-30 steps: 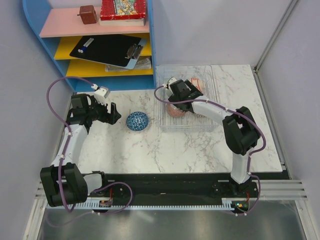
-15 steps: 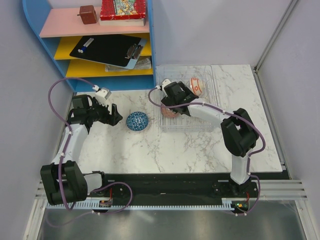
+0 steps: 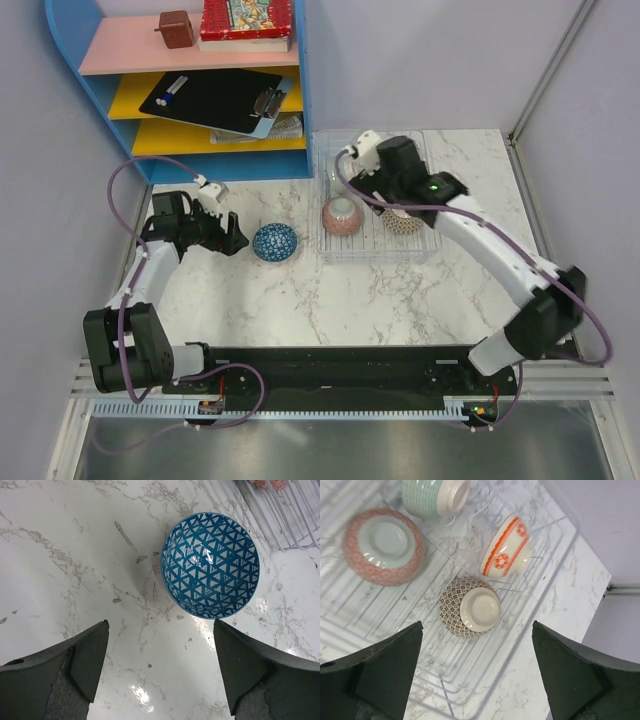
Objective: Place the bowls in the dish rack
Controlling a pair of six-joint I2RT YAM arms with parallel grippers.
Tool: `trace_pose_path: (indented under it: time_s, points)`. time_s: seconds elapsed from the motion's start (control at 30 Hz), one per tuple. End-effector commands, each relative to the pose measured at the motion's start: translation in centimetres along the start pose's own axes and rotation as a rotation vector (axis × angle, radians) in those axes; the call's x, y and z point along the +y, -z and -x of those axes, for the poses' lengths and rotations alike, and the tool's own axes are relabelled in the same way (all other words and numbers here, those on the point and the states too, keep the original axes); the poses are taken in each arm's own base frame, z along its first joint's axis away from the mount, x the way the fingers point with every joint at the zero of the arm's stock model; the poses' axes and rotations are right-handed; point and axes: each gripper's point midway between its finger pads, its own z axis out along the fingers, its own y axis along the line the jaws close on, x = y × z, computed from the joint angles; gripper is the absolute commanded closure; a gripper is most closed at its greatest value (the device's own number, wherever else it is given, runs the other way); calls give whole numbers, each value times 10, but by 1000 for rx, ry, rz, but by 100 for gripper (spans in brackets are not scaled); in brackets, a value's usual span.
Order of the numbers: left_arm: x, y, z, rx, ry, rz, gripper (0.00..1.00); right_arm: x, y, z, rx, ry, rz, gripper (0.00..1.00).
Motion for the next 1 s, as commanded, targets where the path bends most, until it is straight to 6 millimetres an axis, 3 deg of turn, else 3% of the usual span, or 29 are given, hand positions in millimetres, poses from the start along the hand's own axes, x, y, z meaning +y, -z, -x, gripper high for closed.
trace_pose_path:
  time_s: [0.0, 0.1, 0.23, 0.37, 0.57, 0.77, 0.97]
  points:
    - [-12, -6, -2, 10, -61, -64, 9, -19, 122, 6, -241, -56, 159, 3]
    - [-15, -10, -5, 27, -66, -70, 9, -44, 172, -14, -358, -69, 90, 3]
    - [-15, -20, -9, 68, -80, -60, 9, -48, 199, -36, -424, -93, 34, 3]
    - [-12, -32, -12, 116, -104, -38, 10, -29, 187, -57, -396, -122, 84, 3]
    - [-11, -52, -12, 161, -127, -37, 11, 1, 170, -71, -393, -148, 186, 3]
    - [-6, -66, -5, 181, -137, -18, 12, 6, 170, -72, -418, -147, 193, 3]
    - [-8, -87, -14, 226, -143, -26, 18, 10, 168, -73, -419, -152, 215, 3]
